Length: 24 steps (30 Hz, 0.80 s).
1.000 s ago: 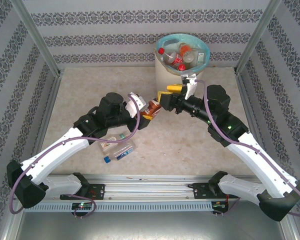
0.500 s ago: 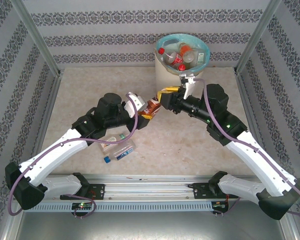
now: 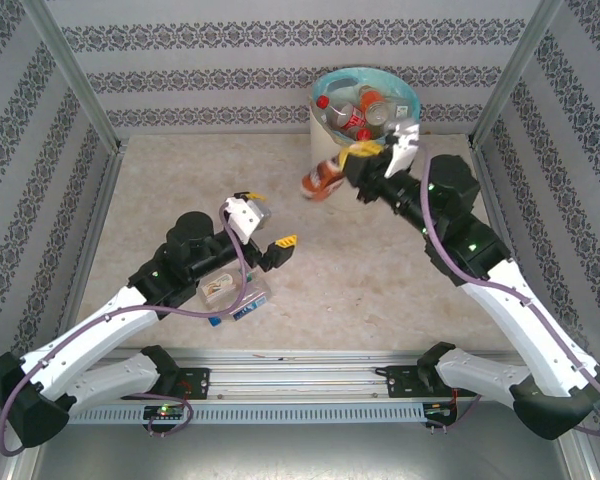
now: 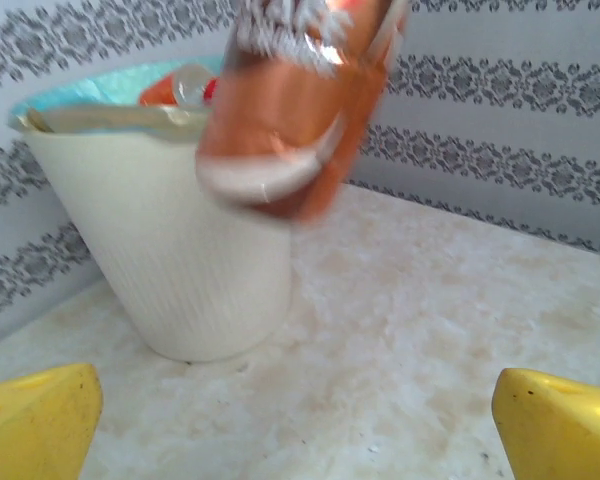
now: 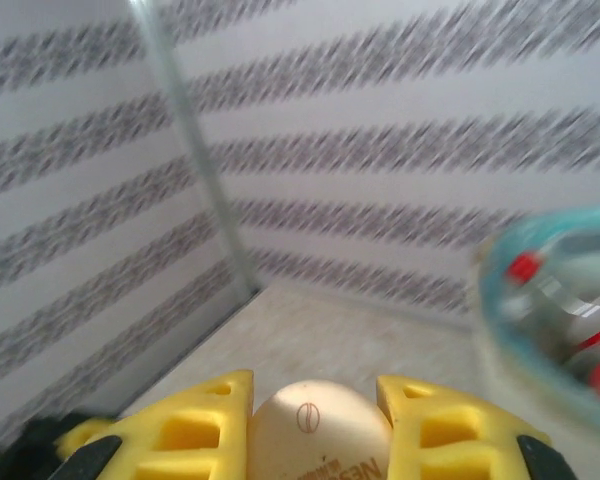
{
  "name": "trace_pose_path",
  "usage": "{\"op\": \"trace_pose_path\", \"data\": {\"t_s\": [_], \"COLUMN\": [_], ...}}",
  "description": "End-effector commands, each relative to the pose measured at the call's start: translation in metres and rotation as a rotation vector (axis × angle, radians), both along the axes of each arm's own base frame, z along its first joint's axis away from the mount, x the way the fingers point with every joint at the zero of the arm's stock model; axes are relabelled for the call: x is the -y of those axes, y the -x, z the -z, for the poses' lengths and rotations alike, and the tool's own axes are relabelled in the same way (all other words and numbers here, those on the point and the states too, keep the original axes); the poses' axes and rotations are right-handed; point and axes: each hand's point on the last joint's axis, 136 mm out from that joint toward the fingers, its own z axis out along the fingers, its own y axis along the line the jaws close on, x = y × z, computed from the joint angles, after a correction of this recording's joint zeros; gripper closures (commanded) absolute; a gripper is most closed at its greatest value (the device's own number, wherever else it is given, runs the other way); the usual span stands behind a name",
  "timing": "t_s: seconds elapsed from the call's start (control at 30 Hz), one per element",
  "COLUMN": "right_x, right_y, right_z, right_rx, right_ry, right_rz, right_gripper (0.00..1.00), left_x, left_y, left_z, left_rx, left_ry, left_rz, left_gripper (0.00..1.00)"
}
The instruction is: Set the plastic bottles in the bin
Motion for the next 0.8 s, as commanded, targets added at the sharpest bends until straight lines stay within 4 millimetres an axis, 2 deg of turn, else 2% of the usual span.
{"op": "trace_pose_path", "data": {"t_s": [0.0,0.07,0.17,0.27,0.4,0.53,0.63,0.77], "right_x": [0.036,0.046,0.051,0.047,0.046,0.039,0.037,0.033], "right_y": [-0.024,-0.044,-0.084,-0.132,-0.199,-0.253,-0.272,-0.278], "right_z": [-0.055,-0.069,-0.082,-0.078,-0.05,-0.004,0.023,0.049], "right_rx": [0.175,0.214,0.256,0.249,0.221,0.156,0.1,0.055], "right_ry": [0.001,0.031,0.124,0.223,0.306,0.385,0.41,0.431], "right_rz": [0.191,0.256,0.344,0.394,0.454,0.449,0.45,0.434], "right_gripper": [0.93,0.93,0.93,0.93,0.87,0.86,0.8,0.66], "left_x": [-0.007,-0.008,-0.011,-0.012,-0.013,-0.012,-0.012,-0.013], "left_y": [-0.004,-0.006,-0.01,-0.014,-0.02,-0.026,-0.028,-0.029], "left_z": [-0.045,-0.041,-0.033,-0.025,-0.022,-0.019,-0.017,-0.012], "left_rx": [0.172,0.168,0.169,0.175,0.199,0.225,0.231,0.229], "left_ry": [0.055,0.024,-0.011,-0.043,-0.087,-0.144,-0.173,-0.179], "left_rz": [-0.037,-0.05,-0.071,-0.089,-0.109,-0.116,-0.119,-0.13], "left_gripper": [0.0,0.0,0.0,0.0,0.0,0.0,0.0,0.0]}}
